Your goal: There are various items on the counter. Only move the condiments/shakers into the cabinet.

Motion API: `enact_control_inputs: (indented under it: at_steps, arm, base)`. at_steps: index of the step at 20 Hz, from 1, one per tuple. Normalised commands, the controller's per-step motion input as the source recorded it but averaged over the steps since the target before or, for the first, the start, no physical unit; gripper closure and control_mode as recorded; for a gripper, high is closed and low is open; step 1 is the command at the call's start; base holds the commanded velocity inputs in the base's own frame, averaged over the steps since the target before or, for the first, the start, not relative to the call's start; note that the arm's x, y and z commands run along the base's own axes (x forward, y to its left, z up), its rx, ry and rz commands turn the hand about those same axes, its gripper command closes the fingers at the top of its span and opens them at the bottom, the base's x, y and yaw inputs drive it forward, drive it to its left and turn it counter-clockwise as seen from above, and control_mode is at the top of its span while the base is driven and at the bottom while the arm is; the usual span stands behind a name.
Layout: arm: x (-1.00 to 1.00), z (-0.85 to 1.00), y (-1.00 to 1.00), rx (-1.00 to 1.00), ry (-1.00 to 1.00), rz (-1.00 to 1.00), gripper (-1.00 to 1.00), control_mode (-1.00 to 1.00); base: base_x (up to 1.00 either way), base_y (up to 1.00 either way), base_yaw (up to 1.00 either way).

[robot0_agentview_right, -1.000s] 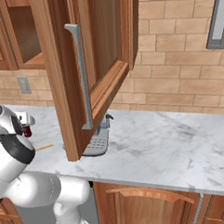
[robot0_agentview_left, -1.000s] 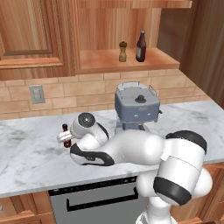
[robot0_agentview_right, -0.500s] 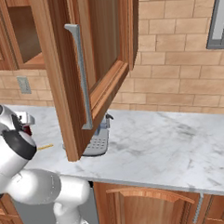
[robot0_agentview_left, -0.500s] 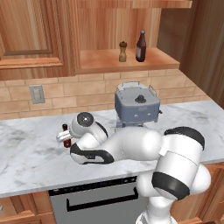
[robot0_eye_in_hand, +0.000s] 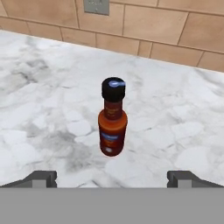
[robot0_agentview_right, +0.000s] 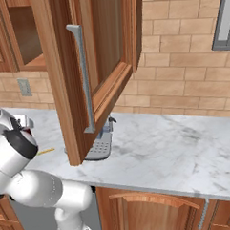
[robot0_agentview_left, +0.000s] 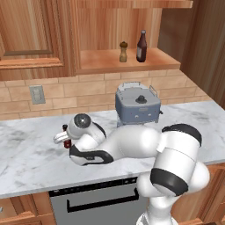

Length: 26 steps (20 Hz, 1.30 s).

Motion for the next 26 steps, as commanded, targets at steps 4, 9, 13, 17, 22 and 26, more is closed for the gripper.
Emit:
enact_control_inputs:
  at_steps: [4, 9, 13, 17, 22, 26]
  arm:
    - [0.06, 0.0, 0.02, 0.0, 0.0, 0.0, -1.0, -1.0]
    - [0.11, 0.0, 0.0, 0.0, 0.0, 0.0, -1.0, -1.0]
    - [0.12, -0.01, 0.0, 0.0, 0.0, 0.0, -1.0, -1.0]
    - [0.14, -0.03, 0.0, 0.0, 0.0, 0.0, -1.0, -1.0]
    - [0.1, -0.02, 0.0, 0.0, 0.0, 0.0, -1.0, -1.0]
    - [0.04, -0.05, 0.04, 0.0, 0.0, 0.0, -1.0, -1.0]
  base:
    - [0.0, 0.0, 0.0]
    - [0.0, 0.0, 0.0]
    - [0.0, 0.0, 0.0]
    - [0.0, 0.0, 0.0]
    - [0.0, 0.0, 0.0]
    - [0.0, 0.0, 0.0]
